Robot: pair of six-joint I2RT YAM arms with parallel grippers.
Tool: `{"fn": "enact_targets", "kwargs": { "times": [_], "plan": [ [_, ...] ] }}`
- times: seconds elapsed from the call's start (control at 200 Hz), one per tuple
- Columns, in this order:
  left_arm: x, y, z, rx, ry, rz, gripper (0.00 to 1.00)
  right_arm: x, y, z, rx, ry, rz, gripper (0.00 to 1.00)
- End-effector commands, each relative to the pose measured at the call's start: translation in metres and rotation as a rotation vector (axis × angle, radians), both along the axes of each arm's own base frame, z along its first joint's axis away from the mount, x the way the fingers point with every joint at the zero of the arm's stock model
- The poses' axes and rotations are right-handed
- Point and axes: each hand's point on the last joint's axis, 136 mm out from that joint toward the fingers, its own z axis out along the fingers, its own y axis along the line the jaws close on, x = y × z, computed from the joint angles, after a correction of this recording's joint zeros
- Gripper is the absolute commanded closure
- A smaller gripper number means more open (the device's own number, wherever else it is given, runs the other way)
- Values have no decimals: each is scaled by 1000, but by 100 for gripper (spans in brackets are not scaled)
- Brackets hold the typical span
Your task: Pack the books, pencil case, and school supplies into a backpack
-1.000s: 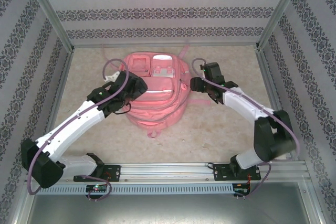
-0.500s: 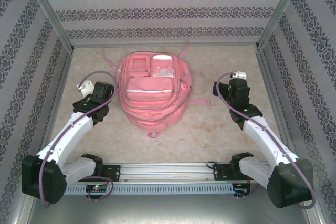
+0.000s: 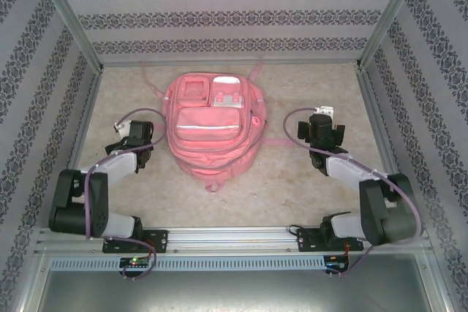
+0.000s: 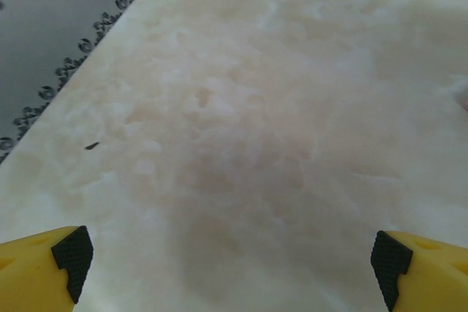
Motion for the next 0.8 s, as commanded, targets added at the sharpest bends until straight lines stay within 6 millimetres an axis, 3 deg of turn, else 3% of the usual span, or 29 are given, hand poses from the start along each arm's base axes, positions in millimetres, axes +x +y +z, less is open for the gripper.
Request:
{"fn": "enact_targets", "kwargs": {
  "times": [0.0,0.13,0.315,0.644,0.739,0.754,0.794],
  "plan": [
    [37,1,23,26,-78,-58,0,24,-12,22,-48,-127,-38,2],
    [51,7,32,94,-135,-70,1,35,-14,14,-20,-136,-17,2],
    [63,-2,35,35,-280,-116,1,19,-10,15,13,-211,23,2],
    [64,-47,38,-14,-432,-421,0,12,-2,22,26,-293,77,2],
    [69,-62,22,-38,-419,-516,0,16,5,18,65,-294,147,2],
    [72,-62,24,-25,-442,-521,0,12,5,8,68,-281,153,2],
    [73,-61,25,-28,-431,-513,0,13,4,9,57,-339,149,2]
  ]
}}
